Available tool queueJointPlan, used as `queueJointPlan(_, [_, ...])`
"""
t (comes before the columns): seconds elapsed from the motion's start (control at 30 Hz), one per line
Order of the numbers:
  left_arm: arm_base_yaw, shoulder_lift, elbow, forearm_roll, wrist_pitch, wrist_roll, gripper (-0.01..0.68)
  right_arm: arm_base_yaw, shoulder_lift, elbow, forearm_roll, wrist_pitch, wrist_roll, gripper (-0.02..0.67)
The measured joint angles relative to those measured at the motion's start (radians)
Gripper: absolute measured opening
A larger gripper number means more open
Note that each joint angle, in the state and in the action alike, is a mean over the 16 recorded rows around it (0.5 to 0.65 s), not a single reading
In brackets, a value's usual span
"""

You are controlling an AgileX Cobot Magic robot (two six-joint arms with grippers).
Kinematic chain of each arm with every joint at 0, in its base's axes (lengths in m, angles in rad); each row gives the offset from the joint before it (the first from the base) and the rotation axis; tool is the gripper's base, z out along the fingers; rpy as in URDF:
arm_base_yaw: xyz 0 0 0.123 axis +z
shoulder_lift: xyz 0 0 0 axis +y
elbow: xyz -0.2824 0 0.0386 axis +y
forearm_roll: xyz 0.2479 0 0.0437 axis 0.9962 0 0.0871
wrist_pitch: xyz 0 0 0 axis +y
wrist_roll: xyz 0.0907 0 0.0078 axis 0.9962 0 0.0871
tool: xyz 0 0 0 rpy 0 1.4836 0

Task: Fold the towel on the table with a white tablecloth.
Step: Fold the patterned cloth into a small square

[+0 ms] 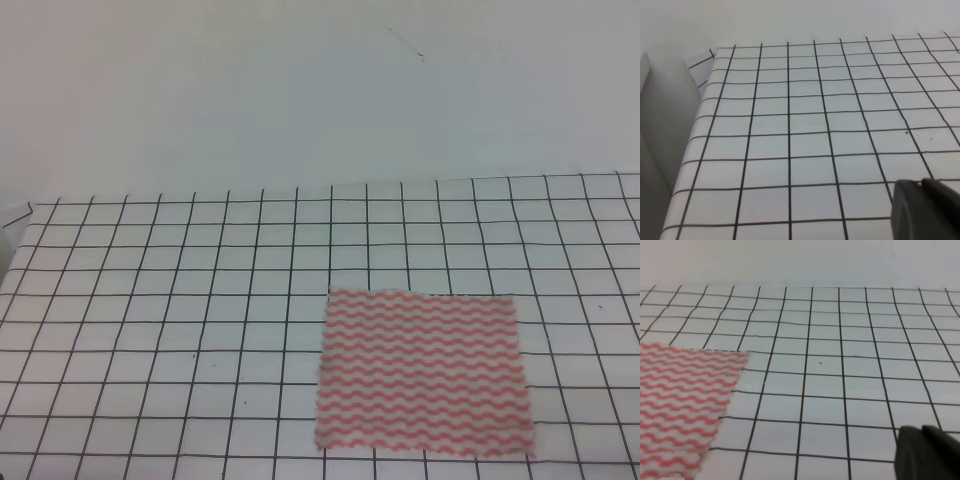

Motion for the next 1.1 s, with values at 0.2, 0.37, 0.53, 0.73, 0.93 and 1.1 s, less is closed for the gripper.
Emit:
queueJointPlan(0.2, [0.0,0.0,0.0,0.0,0.0,0.0,-0.002,0.0,0.0,0.0,0.0,0.0,0.0,-0.001])
queueJointPlan(0.37, [0.0,0.0,0.0,0.0,0.0,0.0,-0.002,0.0,0.0,0.0,0.0,-0.001,0.0,-0.001])
queueJointPlan(0.53, [0.0,-0.006,0.008,0.0,-0.004,0.0,-0.002,0.0,0.0,0.0,0.004,-0.002,0.0,-0.001])
queueJointPlan(0.73, [0.0,-0.006,0.008,0.0,-0.004,0.0,-0.002,0.0,-0.002,0.0,0.016,-0.007,0.001,-0.001])
queueJointPlan(0.93, [0.0,-0.006,0.008,-0.006,-0.004,0.0,-0.002,0.0,-0.002,0.0,0.029,-0.012,0.001,-0.001])
queueJointPlan(1.1, [0.0,0.0,0.0,-0.055,0.0,0.0,-0.002,0.0,-0.002,0.0,0.075,-0.023,0.001,-0.001])
